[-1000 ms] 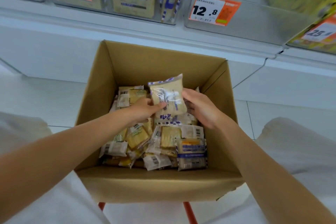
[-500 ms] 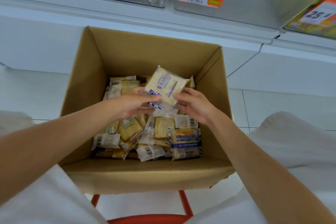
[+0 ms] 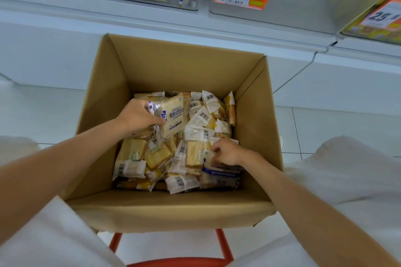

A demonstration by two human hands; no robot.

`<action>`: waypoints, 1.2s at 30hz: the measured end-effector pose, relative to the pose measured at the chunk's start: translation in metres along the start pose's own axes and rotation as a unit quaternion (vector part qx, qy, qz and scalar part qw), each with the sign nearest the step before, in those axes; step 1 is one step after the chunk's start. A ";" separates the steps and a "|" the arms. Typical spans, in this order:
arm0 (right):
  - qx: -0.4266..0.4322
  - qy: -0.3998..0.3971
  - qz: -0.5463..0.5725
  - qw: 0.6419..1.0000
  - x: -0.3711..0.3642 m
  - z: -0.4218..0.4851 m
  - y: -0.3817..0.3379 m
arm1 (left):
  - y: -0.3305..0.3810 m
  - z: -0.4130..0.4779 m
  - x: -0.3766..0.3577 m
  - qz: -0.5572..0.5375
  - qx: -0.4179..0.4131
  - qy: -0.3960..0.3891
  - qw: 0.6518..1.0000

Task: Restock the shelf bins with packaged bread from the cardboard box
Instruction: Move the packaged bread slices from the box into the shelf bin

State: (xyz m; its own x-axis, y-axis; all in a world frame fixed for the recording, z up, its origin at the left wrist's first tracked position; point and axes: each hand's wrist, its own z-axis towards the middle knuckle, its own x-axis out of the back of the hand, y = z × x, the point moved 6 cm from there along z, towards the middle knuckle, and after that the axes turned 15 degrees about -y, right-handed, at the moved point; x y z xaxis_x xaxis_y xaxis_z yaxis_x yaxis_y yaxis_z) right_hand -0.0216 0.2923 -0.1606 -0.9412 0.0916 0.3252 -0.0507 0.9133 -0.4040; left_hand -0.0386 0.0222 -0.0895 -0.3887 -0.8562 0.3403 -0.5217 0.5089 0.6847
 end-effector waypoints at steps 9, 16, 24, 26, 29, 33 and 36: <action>0.226 0.355 0.183 0.888 0.075 -0.069 -0.117 | -0.008 -0.004 -0.013 -0.449 0.058 -0.127 0.882; 0.241 0.200 0.263 0.912 0.066 -0.043 -0.136 | -0.006 0.000 -0.013 -0.422 0.025 -0.110 0.900; 0.116 0.076 0.456 0.879 0.068 -0.006 -0.094 | 0.010 -0.010 -0.014 -0.465 -0.007 -0.167 0.870; 0.123 0.082 0.440 0.886 0.072 -0.005 -0.097 | 0.013 -0.009 -0.010 -0.452 -0.020 -0.158 0.878; 0.107 0.113 0.377 0.913 0.080 -0.015 -0.097 | 0.012 -0.003 0.000 -0.387 -0.044 -0.122 0.913; 0.138 0.151 0.353 0.913 0.097 -0.028 -0.094 | 0.020 -0.005 0.004 -0.347 -0.063 -0.134 0.926; 0.167 0.188 0.182 0.950 0.112 -0.039 -0.114 | 0.029 -0.011 -0.004 -0.327 -0.068 -0.199 0.921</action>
State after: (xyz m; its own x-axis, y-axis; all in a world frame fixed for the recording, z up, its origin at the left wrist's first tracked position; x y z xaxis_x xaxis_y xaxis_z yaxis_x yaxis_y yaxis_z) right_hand -0.1086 0.2137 -0.0442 -0.7332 0.5709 0.3693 0.0932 0.6224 -0.7771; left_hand -0.0439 0.0389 -0.0643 -0.2865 -0.8620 -0.4183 -0.6531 -0.1437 0.7435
